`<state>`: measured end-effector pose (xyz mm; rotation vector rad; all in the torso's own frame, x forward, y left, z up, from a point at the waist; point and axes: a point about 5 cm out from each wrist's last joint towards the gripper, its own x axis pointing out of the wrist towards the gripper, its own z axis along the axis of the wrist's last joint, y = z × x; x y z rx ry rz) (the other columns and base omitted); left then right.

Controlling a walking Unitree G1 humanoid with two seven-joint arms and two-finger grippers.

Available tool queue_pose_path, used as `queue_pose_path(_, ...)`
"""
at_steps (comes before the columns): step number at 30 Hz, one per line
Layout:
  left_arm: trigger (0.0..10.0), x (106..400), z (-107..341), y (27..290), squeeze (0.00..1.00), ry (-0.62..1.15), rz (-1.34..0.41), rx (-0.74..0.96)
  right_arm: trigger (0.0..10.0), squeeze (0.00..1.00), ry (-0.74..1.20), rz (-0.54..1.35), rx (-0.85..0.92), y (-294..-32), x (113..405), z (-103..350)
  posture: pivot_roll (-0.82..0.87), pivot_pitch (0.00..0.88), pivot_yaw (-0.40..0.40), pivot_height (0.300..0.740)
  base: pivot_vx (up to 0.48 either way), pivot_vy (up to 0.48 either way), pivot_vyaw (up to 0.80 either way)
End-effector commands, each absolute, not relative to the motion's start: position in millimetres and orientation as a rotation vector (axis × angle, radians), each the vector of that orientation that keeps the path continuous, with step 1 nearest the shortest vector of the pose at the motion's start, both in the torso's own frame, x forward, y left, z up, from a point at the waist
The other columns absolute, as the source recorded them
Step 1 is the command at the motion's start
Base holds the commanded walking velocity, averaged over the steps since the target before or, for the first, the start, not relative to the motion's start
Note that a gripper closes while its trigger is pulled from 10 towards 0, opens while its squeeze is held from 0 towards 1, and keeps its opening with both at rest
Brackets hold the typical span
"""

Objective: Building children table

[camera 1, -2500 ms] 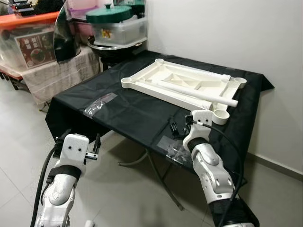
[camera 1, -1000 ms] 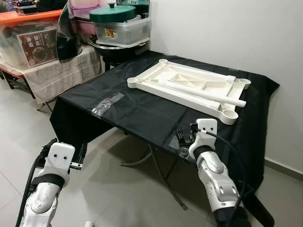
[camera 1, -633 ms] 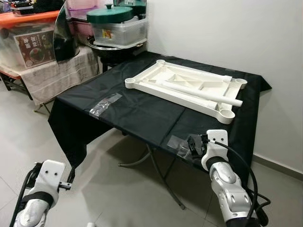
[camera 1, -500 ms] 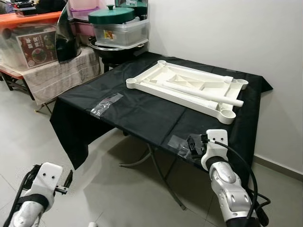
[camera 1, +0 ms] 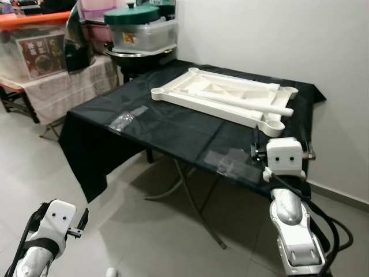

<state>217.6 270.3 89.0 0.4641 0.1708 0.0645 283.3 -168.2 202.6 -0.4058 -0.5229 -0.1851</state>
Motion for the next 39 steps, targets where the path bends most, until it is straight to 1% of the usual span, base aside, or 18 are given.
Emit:
queue_pose_path(1, 10.0, 218.5, 85.0, 269.1, 0.00, 0.179, 0.060, 0.470, 10.0, 0.00, -0.526, -0.133, -0.425, -160.8, 282.5, 199.6, -0.03, 0.000, -0.036, 0.625, 0.000, 0.000, 0.00)
queue_pose_path(6, 10.0, 218.5, 85.0, 270.1, 0.00, 0.178, 0.066, 0.470, 10.0, 0.00, -0.502, -0.083, -0.416, -156.8, 281.9, 193.8, -0.02, 0.000, -0.039, 0.615, 0.000, 0.000, 0.00)
queue_pose_path(9, 10.0, 216.7, 82.9, 272.0, 0.00, 0.184, 0.079, 0.473, 10.0, 0.00, -0.480, 0.003, -0.405, -148.4, 281.0, 184.3, -0.02, 0.000, -0.039, 0.600, 0.000, 0.000, 0.00)
queue_pose_path(16, 10.0, 216.6, 81.4, 271.8, 0.00, 0.187, 0.081, 0.473, 10.0, 0.00, -0.460, 0.053, -0.400, -144.3, 282.2, 179.8, -0.02, 0.000, -0.039, 0.590, 0.000, 0.000, 0.00)
queue_pose_path(17, 10.0, 216.9, 80.8, 271.8, 0.00, 0.188, 0.083, 0.474, 10.0, 0.00, -0.429, 0.109, -0.400, -139.7, 282.8, 173.5, -0.03, 0.000, -0.037, 0.585, 0.000, 0.000, 0.00)
queue_pose_path(18, 10.0, 216.9, 80.8, 271.8, 0.00, 0.188, 0.083, 0.474, 10.0, 0.00, -0.429, 0.109, -0.400, -139.7, 282.8, 173.5, -0.03, 0.000, -0.037, 0.585, 0.000, 0.000, 0.00)
queue_pose_path(19, 10.0, 217.4, 79.8, 272.0, 0.00, 0.190, 0.085, 0.476, 10.0, 0.00, -0.353, 0.186, -0.374, -134.4, 284.4, 161.9, -0.03, 0.000, -0.035, 0.580, 0.000, 0.000, 0.00)
queue_pose_path(21, 10.0, 217.4, 79.8, 272.0, 0.00, 0.190, 0.085, 0.476, 10.0, 0.00, -0.353, 0.186, -0.374, -134.4, 284.4, 161.9, -0.03, 0.000, -0.035, 0.580, 0.000, 0.000, 0.00)
queue_pose_path(22, 10.0, 217.7, 79.1, 272.3, 0.00, 0.193, 0.086, 0.479, 10.0, 0.00, -0.286, 0.253, -0.348, -129.8, 284.9, 151.7, -0.03, 0.000, -0.035, 0.575, 0.000, 0.000, 0.00)
queue_pose_path(23, 10.0, 217.7, 79.1, 272.3, 0.00, 0.193, 0.086, 0.479, 10.0, 0.00, -0.286, 0.253, -0.348, -129.8, 284.9, 151.7, -0.03, 0.000, -0.035, 0.575, 0.000, 0.000, 0.00)
queue_pose_path(24, 10.0, 217.8, 78.7, 272.8, 0.00, 0.196, 0.089, 0.482, 10.0, 0.00, -0.243, 0.317, -0.340, -125.0, 283.9, 144.3, -0.03, 0.000, -0.034, 0.570, 0.000, 0.000, 0.00)
queue_pose_path(25, 10.0, 217.8, 78.7, 272.8, 0.00, 0.196, 0.089, 0.482, 10.0, 0.00, -0.243, 0.317, -0.340, -125.0, 283.9, 144.3, -0.03, 0.000, -0.034, 0.570, 0.000, 0.000, 0.00)
queue_pose_path(28, 10.0, 217.3, 77.6, 274.5, 0.00, 0.202, 0.097, 0.486, 10.0, 0.00, -0.189, 0.440, -0.350, -114.5, 279.3, 132.8, -0.02, 0.000, -0.035, 0.555, 0.000, 0.000, 0.00)
queue_pose_path(31, 10.0, 217.0, 77.2, 274.7, 0.00, 0.203, 0.098, 0.488, 10.0, 0.00, -0.179, 0.456, -0.354, -113.3, 278.4, 130.6, -0.02, 0.000, -0.037, 0.550, 0.000, 0.000, 0.00)
queue_pose_path(33, 10.0, 216.2, 76.7, 275.0, 0.00, 0.206, 0.103, 0.489, 10.0, 0.00, -0.119, 0.477, -0.347, -113.3, 277.8, 121.6, -0.02, 0.000, -0.039, 0.540, 0.000, 0.000, 0.00)
queue_pose_path(35, 10.0, 215.1, 75.0, 276.3, 0.00, 0.216, 0.110, 0.493, 10.0, 0.00, -0.033, 0.423, -0.302, -119.6, 282.6, 112.8, -0.02, 0.000, -0.041, 0.530, 0.000, 0.000, 0.00)
queue_pose_path(36, 10.0, 215.1, 75.0, 276.3, 0.00, 0.216, 0.110, 0.493, 10.0, 0.00, -0.033, 0.423, -0.302, -119.6, 282.6, 112.8, -0.02, 0.000, -0.041, 0.530, 0.000, 0.000, 0.00)
queue_pose_path(39, 10.0, 214.0, 73.1, 278.0, 0.00, 0.227, 0.119, 0.500, 10.0, 0.00, 0.036, 0.341, -0.247, -128.8, 291.0, 108.5, -0.02, 0.000, -0.041, 0.520, 0.000, 0.000, 0.00)
